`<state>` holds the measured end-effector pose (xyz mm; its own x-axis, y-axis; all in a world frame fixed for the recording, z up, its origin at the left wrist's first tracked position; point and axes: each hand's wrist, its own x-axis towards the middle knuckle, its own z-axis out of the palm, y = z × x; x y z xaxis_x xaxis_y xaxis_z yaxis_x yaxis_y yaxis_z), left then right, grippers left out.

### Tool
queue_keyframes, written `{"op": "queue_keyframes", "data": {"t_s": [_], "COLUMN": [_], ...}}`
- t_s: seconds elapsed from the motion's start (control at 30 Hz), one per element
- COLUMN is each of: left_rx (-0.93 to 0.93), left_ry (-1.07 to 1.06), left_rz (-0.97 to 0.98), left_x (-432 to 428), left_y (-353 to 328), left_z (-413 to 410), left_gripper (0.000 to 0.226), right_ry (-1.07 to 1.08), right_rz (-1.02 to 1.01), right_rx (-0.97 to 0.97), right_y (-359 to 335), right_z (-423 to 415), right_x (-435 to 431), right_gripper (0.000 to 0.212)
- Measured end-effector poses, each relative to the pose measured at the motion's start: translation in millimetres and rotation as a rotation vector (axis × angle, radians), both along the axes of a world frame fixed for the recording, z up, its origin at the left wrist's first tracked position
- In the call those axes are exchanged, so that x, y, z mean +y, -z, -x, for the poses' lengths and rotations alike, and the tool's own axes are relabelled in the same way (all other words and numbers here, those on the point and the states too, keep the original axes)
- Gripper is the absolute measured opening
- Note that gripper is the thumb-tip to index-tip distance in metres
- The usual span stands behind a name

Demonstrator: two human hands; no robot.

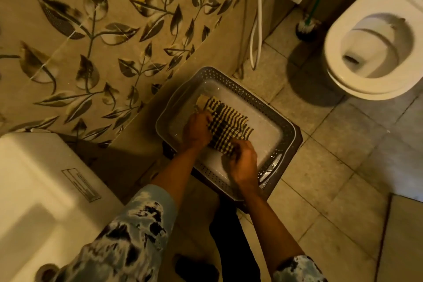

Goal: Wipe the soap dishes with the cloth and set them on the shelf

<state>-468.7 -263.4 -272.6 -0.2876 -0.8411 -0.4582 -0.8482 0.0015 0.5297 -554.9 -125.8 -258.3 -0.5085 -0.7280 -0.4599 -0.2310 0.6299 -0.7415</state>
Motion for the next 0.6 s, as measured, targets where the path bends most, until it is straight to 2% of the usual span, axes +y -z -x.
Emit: {"op": "queue_keyframes", "data": {"t_s": [0.1, 0.23, 0.33, 0.47, 0.6], "left_rx": [-0.081, -0.136, -0.117, -0.096, -0.105], "left_ry": [0.112, 0.079, 0.095, 0.118, 0.110], "left_rz": [-0.070, -0.055, -0.129, -0.183, -0.165], "left_x": [8, 11, 14, 19, 24], "left_y": [12, 15, 3, -25, -64], "left_z": [-1, 2, 1, -6, -14], "left_gripper": [0.024, 0.036, 0.044, 0.052, 0.048], "right_ry": [-0.169, -0.200, -0.257, -0.259, -0.204], "right_rz": [-0.200, -0.240, -0.288, -0.233, -0.143], "right_rx": [0.053, 0.110, 0.073, 0.070, 0.028], "right_y": [10, 5, -8, -36, -69], "right_z": [-2, -5, -7, -6, -5], "right_x": [1, -1, -2, 5, 22], "right_gripper": [0.038, 0.029, 0.032, 0.036, 0.045]}}
